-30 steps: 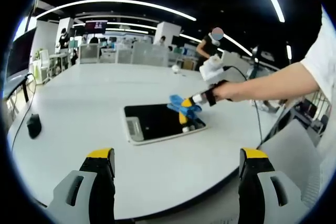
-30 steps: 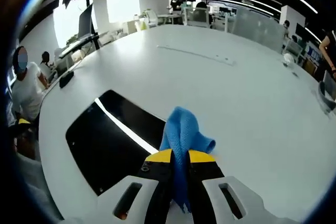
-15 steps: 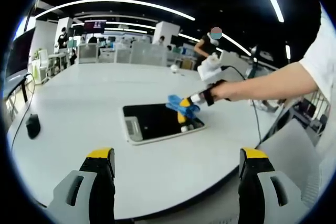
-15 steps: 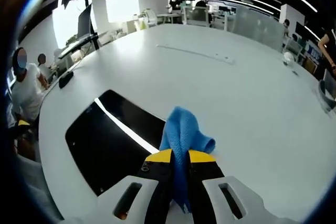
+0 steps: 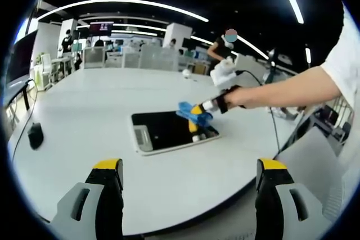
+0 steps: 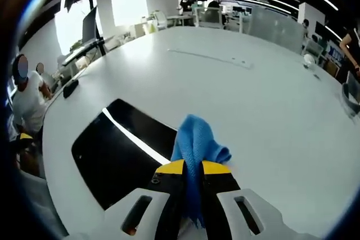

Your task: Wipe the mirror surface with the cleaning cloth until all visible marks leave the cleaned area.

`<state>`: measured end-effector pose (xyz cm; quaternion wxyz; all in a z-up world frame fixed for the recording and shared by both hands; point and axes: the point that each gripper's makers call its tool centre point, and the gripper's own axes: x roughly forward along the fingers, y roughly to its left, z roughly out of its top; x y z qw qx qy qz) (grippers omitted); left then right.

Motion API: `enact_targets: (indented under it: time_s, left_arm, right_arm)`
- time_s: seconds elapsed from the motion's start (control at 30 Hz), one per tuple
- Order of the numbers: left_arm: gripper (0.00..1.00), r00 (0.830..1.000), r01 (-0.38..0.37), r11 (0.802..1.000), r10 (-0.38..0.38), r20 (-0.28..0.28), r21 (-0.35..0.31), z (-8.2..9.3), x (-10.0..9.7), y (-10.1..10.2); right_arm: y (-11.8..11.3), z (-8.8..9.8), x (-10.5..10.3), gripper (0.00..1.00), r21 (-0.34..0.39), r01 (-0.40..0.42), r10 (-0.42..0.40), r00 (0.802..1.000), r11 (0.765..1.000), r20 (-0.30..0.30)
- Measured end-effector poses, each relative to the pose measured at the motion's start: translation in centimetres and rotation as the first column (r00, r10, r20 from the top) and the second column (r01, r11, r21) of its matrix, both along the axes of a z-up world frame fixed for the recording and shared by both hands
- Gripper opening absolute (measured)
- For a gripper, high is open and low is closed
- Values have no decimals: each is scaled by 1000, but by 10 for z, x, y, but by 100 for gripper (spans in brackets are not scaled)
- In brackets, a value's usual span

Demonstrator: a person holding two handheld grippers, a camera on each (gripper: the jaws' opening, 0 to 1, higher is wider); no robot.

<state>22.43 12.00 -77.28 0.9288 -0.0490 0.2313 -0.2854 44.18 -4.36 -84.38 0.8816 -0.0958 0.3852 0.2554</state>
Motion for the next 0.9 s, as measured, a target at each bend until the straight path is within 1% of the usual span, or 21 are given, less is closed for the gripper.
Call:
enact_targets:
  time_s: [0.23, 0.47, 0.9]
  left_arm:
    - [99, 1000, -1, 1000, 1, 3, 0, 0, 0, 0]
    - [99, 1000, 3, 1000, -3, 1, 17, -1, 0, 0]
    - [99, 1000, 7, 999, -7, 0, 32, -1, -1, 0]
  right_arm:
    - [10, 2, -4, 4, 9, -7, 7, 1000, 1000, 1]
    - [19, 4, -6, 4, 16, -11, 11, 1000, 1000, -2]
    - [44, 5, -9, 4, 31, -45, 45, 999, 999, -3]
